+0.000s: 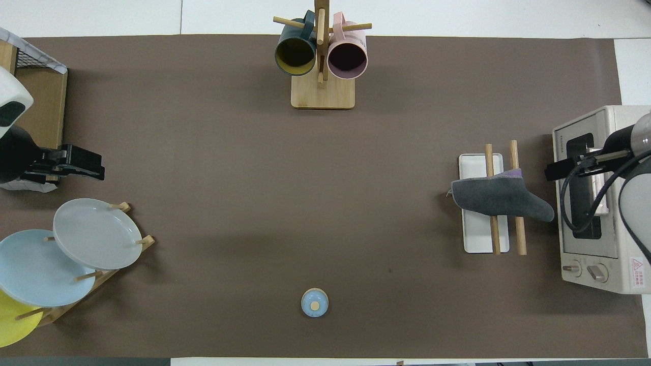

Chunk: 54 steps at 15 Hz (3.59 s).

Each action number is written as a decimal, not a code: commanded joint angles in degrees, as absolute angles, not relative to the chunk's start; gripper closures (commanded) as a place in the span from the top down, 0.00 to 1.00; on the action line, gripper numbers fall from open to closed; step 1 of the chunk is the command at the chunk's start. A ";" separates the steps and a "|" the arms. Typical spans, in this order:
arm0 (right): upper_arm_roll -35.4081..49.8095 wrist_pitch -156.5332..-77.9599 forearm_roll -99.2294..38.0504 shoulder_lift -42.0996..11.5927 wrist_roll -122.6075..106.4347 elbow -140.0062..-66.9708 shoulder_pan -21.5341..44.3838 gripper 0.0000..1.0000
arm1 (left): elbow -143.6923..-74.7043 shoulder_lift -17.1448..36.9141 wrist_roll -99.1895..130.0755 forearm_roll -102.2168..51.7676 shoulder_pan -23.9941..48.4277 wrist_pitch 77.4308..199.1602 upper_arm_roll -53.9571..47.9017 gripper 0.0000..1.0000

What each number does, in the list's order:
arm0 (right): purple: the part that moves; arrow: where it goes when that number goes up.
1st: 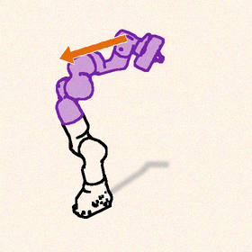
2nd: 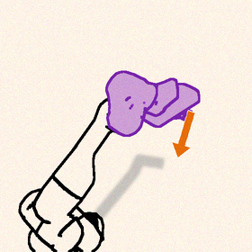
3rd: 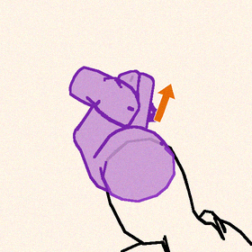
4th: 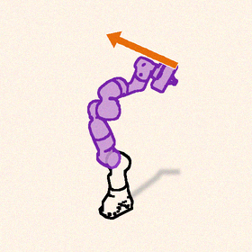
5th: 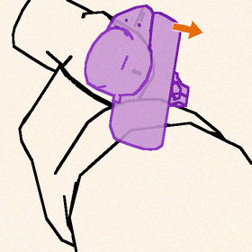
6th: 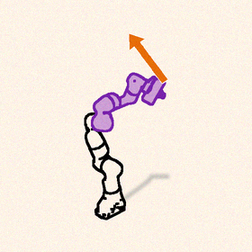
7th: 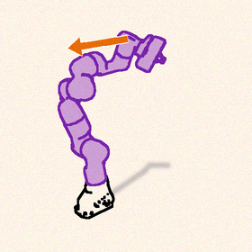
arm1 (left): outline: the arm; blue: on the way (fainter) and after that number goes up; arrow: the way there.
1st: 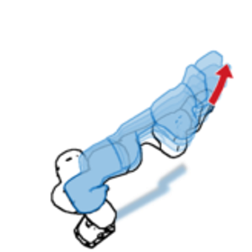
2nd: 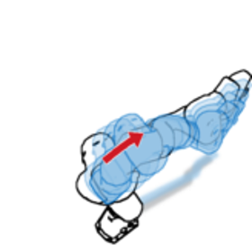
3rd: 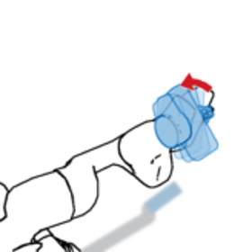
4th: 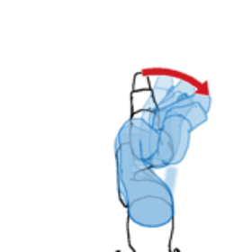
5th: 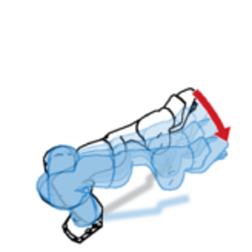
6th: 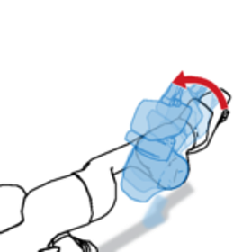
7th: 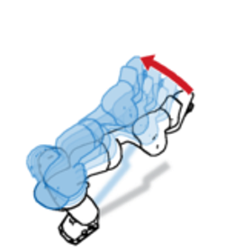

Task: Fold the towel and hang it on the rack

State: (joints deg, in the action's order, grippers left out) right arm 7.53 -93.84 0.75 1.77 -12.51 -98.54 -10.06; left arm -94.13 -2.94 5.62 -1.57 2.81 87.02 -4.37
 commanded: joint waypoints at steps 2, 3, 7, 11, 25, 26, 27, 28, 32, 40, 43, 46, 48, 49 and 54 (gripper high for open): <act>7.91 -80.53 4.05 -6.14 -9.95 -80.36 -6.95 1.00 | -93.43 -2.90 5.36 -0.53 3.78 86.13 -3.69 1.00; 8.00 -80.94 4.13 -6.33 -7.23 -80.33 -6.68 1.00 | -93.51 -3.07 5.19 -0.53 3.78 86.13 -3.78 1.00; 8.00 -80.59 4.39 -4.39 0.43 -81.83 -3.69 1.00 | -93.87 -3.43 5.71 -0.53 3.69 86.57 -3.69 1.00; 7.65 -79.72 4.31 -2.47 0.62 -84.27 -3.86 1.00 | -94.13 -3.69 5.98 -0.53 3.69 86.57 -3.78 1.00; 4.40 -81.63 3.25 0.18 0.97 -88.07 -2.81 1.00 | -94.13 -3.69 5.80 -0.53 2.99 86.31 -3.60 1.00; 4.13 -82.35 3.25 -0.09 1.23 -87.98 -2.73 1.00 | -94.13 -3.69 5.80 -0.53 2.99 86.31 -3.52 1.00; 4.04 -82.44 2.99 -0.09 1.93 -87.72 -2.64 1.00 | -94.13 -3.69 5.80 -0.53 2.90 86.31 -3.52 1.00; 3.78 -82.35 1.16 -0.17 2.98 -87.45 -2.81 1.00 | -94.13 -3.69 5.80 -0.53 2.90 86.31 -3.52 1.00; 2.72 -81.91 -0.18 -0.35 3.60 -87.54 -2.64 1.00 | -94.13 -3.69 5.80 -0.53 2.99 86.31 -3.52 1.00; 3.08 -82.35 0.09 -0.35 3.52 -87.36 -2.64 1.00 | -94.13 -3.69 5.80 -0.53 2.99 86.31 -3.52 1.00; 3.16 -82.09 0.00 -0.26 3.52 -87.45 -2.64 1.00 | -94.13 -3.69 5.80 -0.53 2.99 86.31 -3.52 1.00; 3.16 -82.18 -0.26 -0.26 3.43 -87.54 -3.08 1.00 | -94.13 -3.69 5.80 -0.53 2.99 86.31 -3.52 1.00; 3.16 -82.09 -0.26 -0.26 3.43 -87.54 -2.73 1.00 | -94.13 -3.69 5.80 -0.53 2.99 86.31 -3.52 1.00; 3.16 -81.92 -0.26 -0.26 3.43 -87.54 -2.72 1.00 | -94.13 -3.69 5.80 -0.53 2.99 86.31 -3.52 1.00; 3.16 -81.83 -0.26 0.18 3.34 -87.71 -2.64 1.00 | -94.13 -3.69 5.80 -0.53 2.90 86.31 -3.52 1.00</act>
State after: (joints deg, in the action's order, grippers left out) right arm 3.20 -81.25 0.73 -1.17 2.44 -86.18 -2.65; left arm -94.11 -2.95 5.66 -1.52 2.67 87.02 -3.91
